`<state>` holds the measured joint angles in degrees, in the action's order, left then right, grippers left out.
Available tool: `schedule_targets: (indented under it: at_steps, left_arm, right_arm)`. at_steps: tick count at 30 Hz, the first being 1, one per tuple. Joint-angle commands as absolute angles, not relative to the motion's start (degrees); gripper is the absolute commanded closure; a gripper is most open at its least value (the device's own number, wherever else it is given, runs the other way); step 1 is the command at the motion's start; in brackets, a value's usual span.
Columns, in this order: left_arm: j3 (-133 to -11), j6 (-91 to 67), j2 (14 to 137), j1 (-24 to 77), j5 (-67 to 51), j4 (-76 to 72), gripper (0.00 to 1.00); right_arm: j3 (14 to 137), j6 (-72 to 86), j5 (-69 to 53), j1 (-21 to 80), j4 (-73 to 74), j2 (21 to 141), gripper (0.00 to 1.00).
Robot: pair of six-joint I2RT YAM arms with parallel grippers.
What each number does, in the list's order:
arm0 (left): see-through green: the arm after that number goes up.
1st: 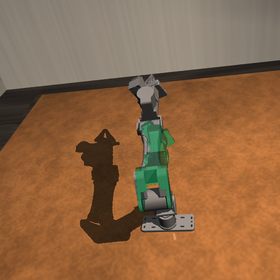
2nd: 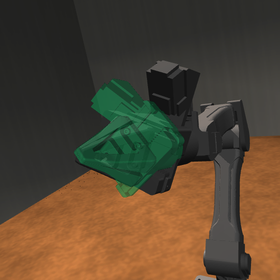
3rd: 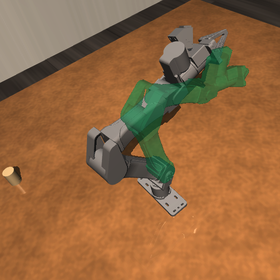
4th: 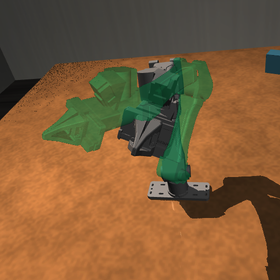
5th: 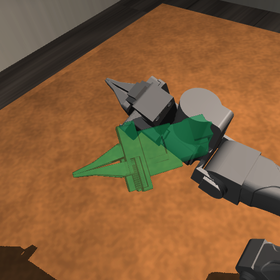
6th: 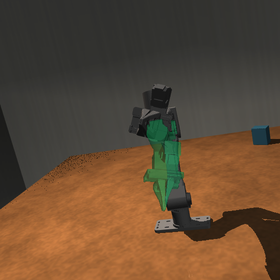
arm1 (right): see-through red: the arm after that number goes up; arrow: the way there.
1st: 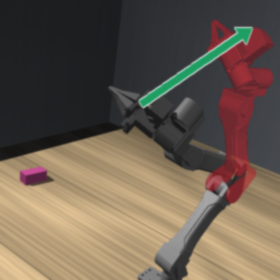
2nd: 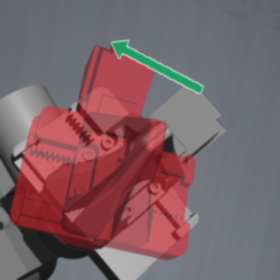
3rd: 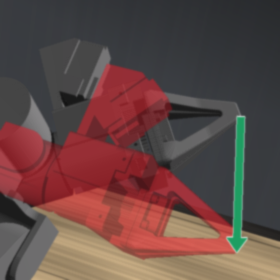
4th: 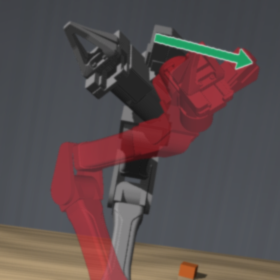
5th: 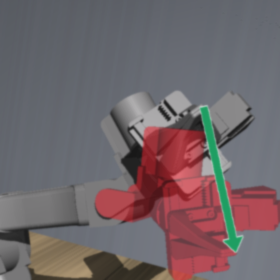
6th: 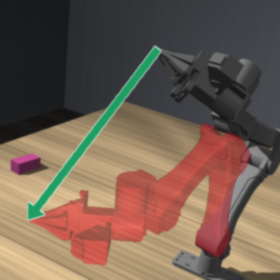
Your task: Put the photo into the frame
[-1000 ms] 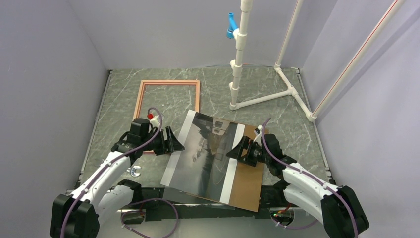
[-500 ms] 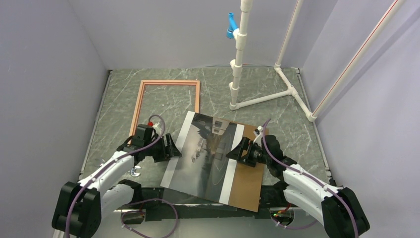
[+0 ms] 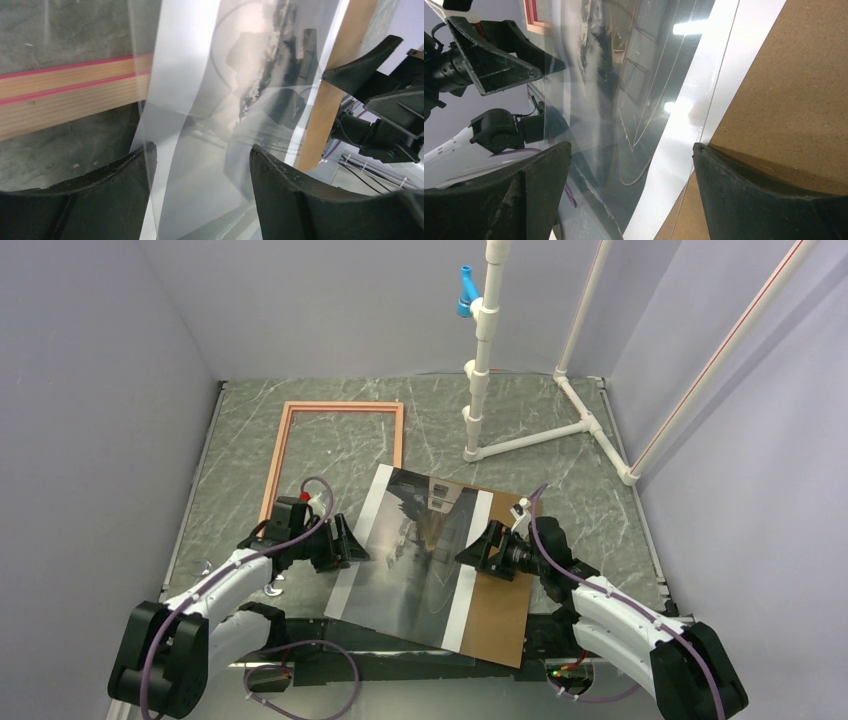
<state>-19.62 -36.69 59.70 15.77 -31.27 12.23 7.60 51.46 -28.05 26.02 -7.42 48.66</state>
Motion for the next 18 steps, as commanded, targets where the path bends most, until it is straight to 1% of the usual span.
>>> schedule_targets:
  at_steps: [1,5,8,11,13,15,18]
  left_arm:
    - [-21.7,-36.1,55.5,15.3,-34.7,13.2,0.28]
    - [-24.5,-36.1,50.9,15.3,-36.1,17.1,0.28]
    - [-25.4,-37.5,47.9,15.3,-39.2,16.4,0.28]
    - [-25.1,-38.6,47.6,15.3,-42.4,14.4,0.28]
    - [-24.0,-38.6,48.5,15.3,-42.2,13.8,0.29]
    - [-23.0,-38.4,49.6,15.3,-41.1,13.7,0.31]
    - [-21.8,-38.6,49.9,15.2,-39.4,13.8,0.38]
  right_arm:
    - [5.9,52.6,-30.0,26.5,-8.5,47.7,0.06]
    - [6.0,52.5,-30.2,26.4,-8.4,47.4,0.06]
    - [5.8,53.0,-30.9,26.5,-9.8,47.4,0.06]
    - [5.5,53.3,-31.5,26.5,-11.5,47.5,0.06]
    - [5.3,53.6,-32.0,26.5,-12.5,47.5,0.06]
    - [5.2,53.9,-32.1,26.4,-12.9,47.4,0.06]
    - [5.5,54.0,-32.1,26.5,-12.5,47.0,0.06]
